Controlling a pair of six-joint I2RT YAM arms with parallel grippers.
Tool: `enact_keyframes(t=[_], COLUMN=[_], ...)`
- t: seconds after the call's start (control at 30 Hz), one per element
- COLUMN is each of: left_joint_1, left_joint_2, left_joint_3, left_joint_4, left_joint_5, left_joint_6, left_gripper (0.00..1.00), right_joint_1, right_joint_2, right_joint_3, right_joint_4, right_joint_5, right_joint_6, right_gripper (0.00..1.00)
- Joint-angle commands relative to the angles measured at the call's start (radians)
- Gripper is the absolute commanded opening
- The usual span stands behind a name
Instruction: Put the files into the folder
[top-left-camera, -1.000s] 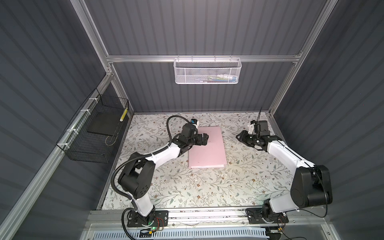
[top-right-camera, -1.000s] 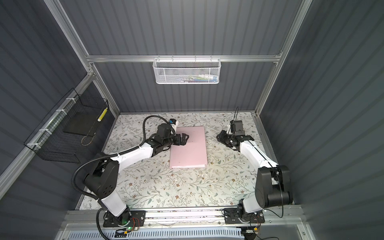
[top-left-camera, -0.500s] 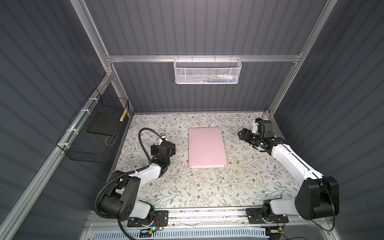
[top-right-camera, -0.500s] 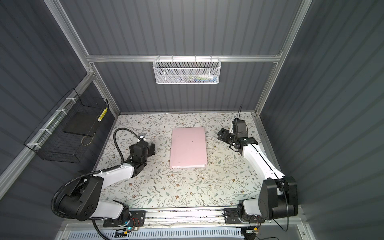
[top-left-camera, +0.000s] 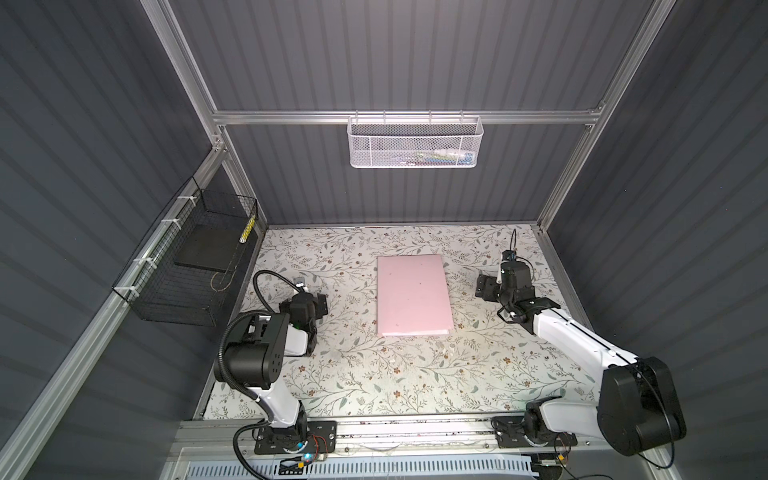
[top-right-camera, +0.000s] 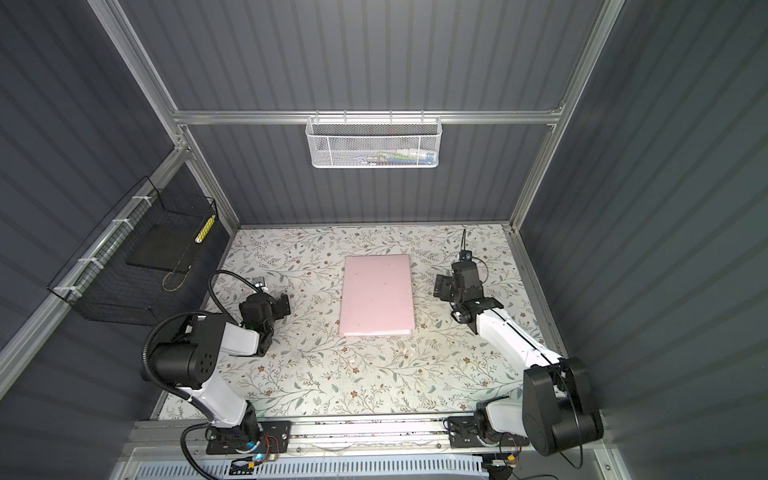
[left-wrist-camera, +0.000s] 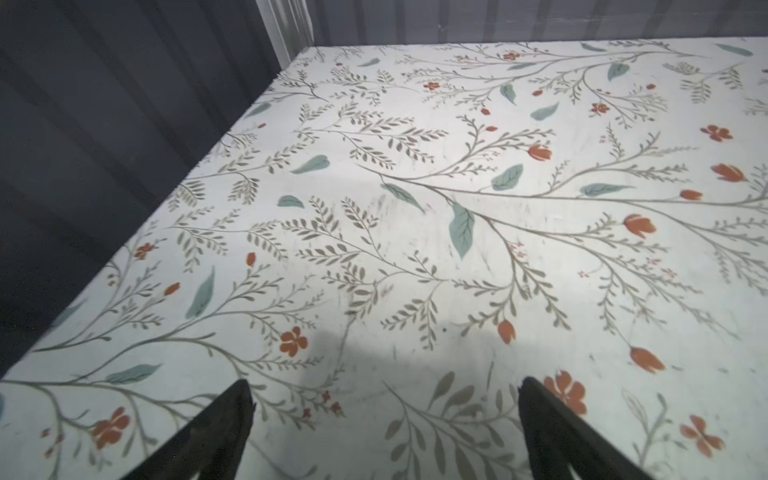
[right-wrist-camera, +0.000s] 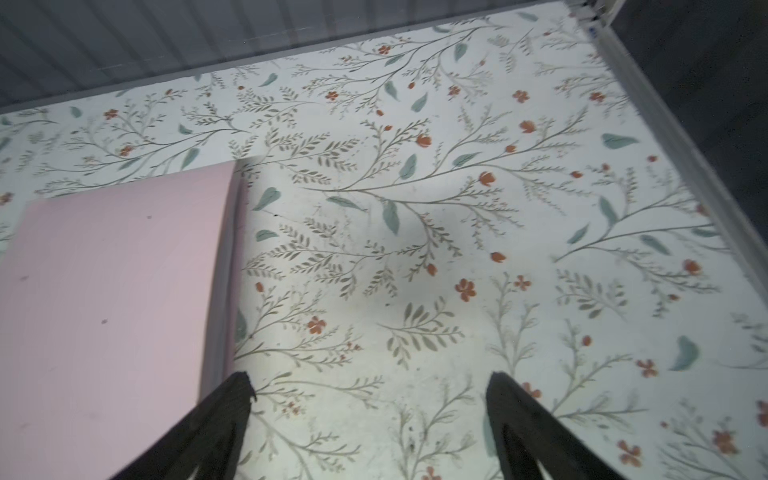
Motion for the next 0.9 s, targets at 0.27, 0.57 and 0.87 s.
enact_keyframes(t=[0.27,0.57,0.87], left_joint_1=[0.001,0.001,0.001], left_joint_2=[-0.004,-0.001,-0.001], left_joint_3=[0.035,0.035,0.035], left_joint_4=[0.025,0.031,0.031], left_joint_5=[0.044,0.044,0.043], left_joint_6=[0.011,0.014,0.014], left_gripper=[1.00,1.00,1.00], right_joint_1=[-0.098,-0.250,-0.251], right_joint_2=[0.132,0.164,0.156], right_joint_3=[-0.240,-0.437,-0.440], right_joint_4=[0.659,1.036,1.028], right_joint_5=[0.197,-0.096,-0.099], right_joint_6=[-0.251,-0.155,-0.154], right_gripper=[0.96,0.99,0.99])
